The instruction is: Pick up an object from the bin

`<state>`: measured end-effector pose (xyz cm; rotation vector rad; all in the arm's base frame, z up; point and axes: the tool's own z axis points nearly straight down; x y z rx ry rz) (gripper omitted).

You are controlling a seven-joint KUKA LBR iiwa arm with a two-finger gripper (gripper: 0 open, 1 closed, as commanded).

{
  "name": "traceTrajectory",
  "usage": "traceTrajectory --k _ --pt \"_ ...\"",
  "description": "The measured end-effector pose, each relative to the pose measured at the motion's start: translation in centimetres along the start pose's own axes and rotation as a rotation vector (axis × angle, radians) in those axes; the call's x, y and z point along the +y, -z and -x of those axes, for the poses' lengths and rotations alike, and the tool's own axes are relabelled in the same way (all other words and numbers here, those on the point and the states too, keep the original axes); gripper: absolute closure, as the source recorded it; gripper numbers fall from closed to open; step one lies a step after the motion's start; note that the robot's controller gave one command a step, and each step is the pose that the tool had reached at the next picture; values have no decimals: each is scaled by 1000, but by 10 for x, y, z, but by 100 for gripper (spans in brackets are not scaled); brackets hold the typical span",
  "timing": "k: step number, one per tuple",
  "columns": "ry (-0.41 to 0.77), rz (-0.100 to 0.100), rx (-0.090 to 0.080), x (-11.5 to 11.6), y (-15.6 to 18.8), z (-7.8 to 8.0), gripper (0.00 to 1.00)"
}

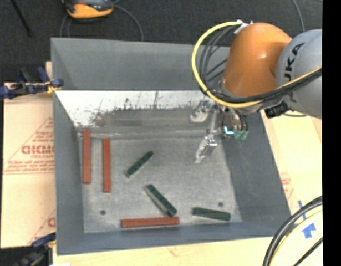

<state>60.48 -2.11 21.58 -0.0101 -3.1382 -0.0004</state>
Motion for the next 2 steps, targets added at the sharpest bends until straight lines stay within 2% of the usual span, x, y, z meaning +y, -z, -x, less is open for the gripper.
traceTrajectory --k 1,2 --pt "0 0 -8 0 5 1 0" --pt "76 -4 -17 26 -22 5 0"
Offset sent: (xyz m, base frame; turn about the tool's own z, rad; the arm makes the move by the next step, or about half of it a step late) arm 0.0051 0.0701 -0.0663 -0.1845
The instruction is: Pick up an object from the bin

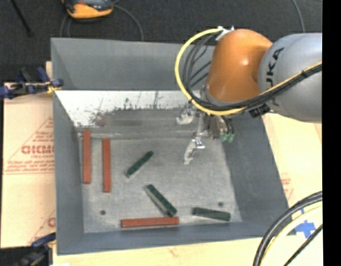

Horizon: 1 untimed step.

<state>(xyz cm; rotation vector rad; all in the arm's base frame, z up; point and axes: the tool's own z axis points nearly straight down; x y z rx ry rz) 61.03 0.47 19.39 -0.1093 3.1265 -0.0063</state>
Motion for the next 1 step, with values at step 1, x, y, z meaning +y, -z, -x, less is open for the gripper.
traceTrajectory --k 1 --pt "-18 6 7 16 -50 2 0"
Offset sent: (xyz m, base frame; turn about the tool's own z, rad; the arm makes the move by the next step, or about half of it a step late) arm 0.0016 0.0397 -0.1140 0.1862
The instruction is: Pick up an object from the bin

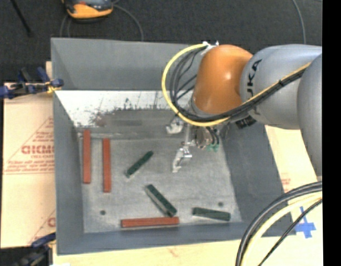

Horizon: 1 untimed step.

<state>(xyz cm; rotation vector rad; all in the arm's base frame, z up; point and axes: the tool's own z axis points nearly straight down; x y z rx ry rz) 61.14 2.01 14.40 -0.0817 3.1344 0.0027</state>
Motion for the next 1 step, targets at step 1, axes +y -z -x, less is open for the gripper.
traceTrajectory --k 1 --pt "-166 -1 4 24 -61 3 100"
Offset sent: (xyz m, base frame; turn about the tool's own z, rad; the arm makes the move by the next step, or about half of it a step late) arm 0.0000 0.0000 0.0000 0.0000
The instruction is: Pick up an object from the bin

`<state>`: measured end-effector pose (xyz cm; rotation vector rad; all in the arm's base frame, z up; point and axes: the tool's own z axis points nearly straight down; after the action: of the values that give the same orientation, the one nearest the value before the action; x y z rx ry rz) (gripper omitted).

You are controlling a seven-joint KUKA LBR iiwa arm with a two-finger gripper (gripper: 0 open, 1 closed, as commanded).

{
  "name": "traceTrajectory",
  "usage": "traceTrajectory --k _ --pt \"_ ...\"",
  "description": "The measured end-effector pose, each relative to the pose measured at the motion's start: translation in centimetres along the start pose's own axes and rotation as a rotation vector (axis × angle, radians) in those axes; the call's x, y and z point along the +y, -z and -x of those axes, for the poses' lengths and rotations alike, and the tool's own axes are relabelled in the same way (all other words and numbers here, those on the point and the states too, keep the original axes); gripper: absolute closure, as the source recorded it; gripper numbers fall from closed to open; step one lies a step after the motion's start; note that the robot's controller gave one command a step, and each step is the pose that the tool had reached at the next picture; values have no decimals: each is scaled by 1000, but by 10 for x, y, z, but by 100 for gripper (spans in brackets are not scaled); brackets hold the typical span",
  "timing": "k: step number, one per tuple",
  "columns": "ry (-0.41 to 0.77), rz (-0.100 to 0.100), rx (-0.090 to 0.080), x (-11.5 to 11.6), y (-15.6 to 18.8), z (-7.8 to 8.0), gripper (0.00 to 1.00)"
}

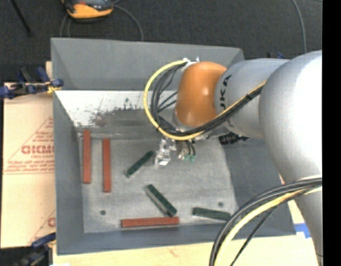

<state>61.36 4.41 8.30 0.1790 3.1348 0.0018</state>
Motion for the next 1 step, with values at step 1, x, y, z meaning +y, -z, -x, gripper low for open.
traceTrajectory --k 1 --pt "0 -1 -3 -1 -2 0 0"
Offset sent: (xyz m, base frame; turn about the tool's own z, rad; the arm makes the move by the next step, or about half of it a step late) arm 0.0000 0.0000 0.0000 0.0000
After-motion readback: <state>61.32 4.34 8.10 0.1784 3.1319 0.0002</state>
